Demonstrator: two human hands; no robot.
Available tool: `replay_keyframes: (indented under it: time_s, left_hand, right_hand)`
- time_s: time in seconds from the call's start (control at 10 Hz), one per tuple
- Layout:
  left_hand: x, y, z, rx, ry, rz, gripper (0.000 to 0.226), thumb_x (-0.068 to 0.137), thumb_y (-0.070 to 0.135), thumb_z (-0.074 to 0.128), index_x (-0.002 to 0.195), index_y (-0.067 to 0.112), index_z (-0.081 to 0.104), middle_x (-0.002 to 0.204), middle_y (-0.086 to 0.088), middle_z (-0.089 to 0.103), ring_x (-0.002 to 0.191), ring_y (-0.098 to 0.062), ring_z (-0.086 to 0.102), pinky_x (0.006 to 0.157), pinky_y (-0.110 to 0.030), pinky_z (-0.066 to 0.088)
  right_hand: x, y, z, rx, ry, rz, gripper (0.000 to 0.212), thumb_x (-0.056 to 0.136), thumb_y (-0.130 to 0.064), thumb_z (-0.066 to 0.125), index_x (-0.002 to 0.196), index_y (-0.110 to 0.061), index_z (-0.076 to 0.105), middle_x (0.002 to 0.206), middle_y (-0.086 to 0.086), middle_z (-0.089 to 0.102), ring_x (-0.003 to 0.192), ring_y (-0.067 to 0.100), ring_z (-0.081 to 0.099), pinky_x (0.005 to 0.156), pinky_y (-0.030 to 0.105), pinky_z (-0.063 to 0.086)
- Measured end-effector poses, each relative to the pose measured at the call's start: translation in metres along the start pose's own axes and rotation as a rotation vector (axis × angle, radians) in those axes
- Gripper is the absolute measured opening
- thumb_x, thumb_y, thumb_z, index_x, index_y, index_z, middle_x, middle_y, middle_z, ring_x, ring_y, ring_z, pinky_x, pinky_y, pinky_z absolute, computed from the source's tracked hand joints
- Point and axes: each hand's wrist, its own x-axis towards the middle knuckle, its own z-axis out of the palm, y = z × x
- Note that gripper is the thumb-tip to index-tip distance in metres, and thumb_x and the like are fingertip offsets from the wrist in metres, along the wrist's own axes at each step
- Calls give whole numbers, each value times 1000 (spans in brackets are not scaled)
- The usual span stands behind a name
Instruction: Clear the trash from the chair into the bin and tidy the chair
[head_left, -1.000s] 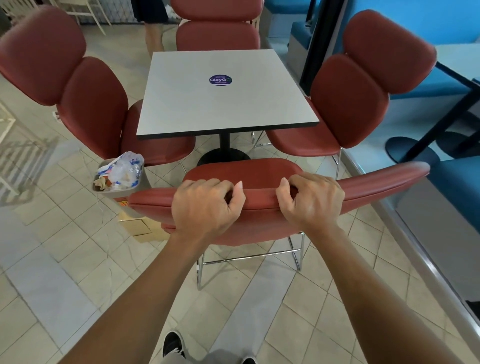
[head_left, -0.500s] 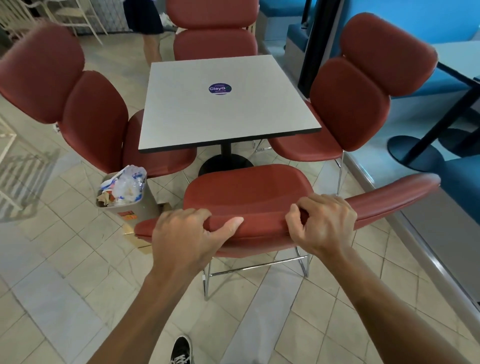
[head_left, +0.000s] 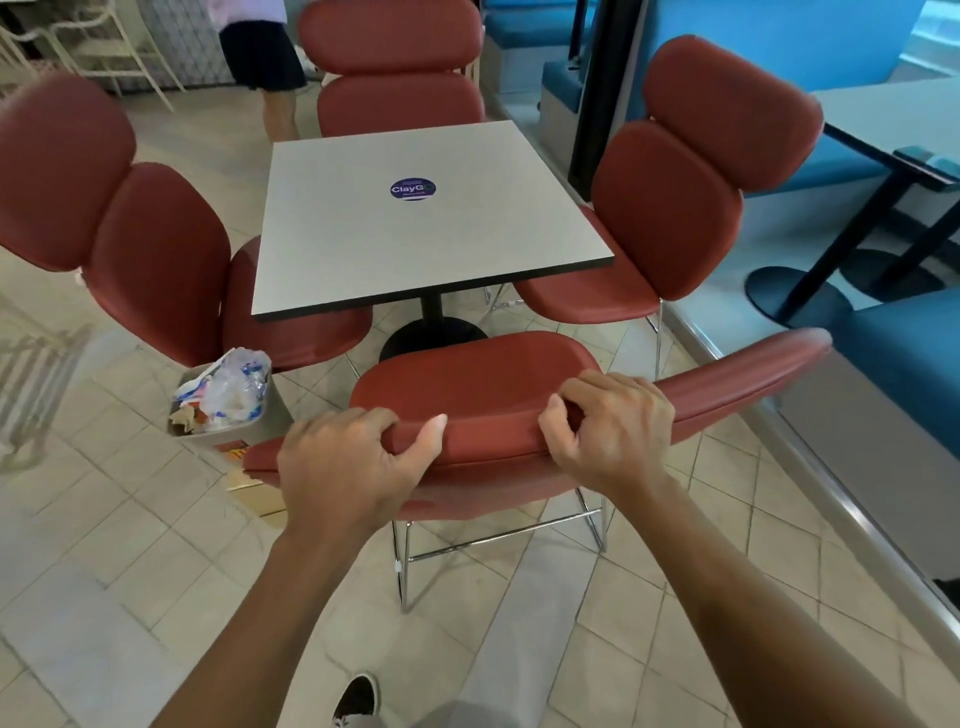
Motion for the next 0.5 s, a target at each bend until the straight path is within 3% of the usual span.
replay_keyframes:
  time_s: [0.1,0.2,0.3,0.4,0.5]
  left_hand:
    - [2,0,-4,20,-51,19,65,81,76,26,75,28,69,65,11,62,68,-14,57,69,-31,46]
    - [13,-2,-12,41,-137,58,68,81,79,22,76,28,67,63,11,60,65,-13,56,66,-29,44]
    - [38,-8,-21,-23,-195,146,66,82,80,24,90,31,67,76,11,64,74,-14,56,70,-31,44]
    - [71,-16,-29,-36,-180,294,63,83,79,27,101,33,67,91,8,69,89,-18,62,72,-32,38]
    - [99,-20,-35,-72,-190,404,64,83,78,30,110,32,66,104,7,70,100,-18,63,78,-34,43]
  right_hand:
    - [1,-6,-6,0,-71,58,29,79,-35,48,59,-23,65,54,-8,57,51,12,51,57,25,37]
    - [4,-19,-14,0,-171,172,33,79,-42,43,68,-27,70,62,-13,62,60,8,55,73,30,47]
    - [14,-34,-17,52,-217,244,26,83,-45,50,75,-29,70,69,-18,60,68,4,56,78,30,47]
    - [27,-61,-19,88,-208,328,21,85,-46,56,84,-31,71,81,-18,63,79,3,57,74,27,47]
    - [37,-86,-15,41,-168,403,27,85,-52,55,93,-31,71,92,-15,65,87,6,59,77,29,48]
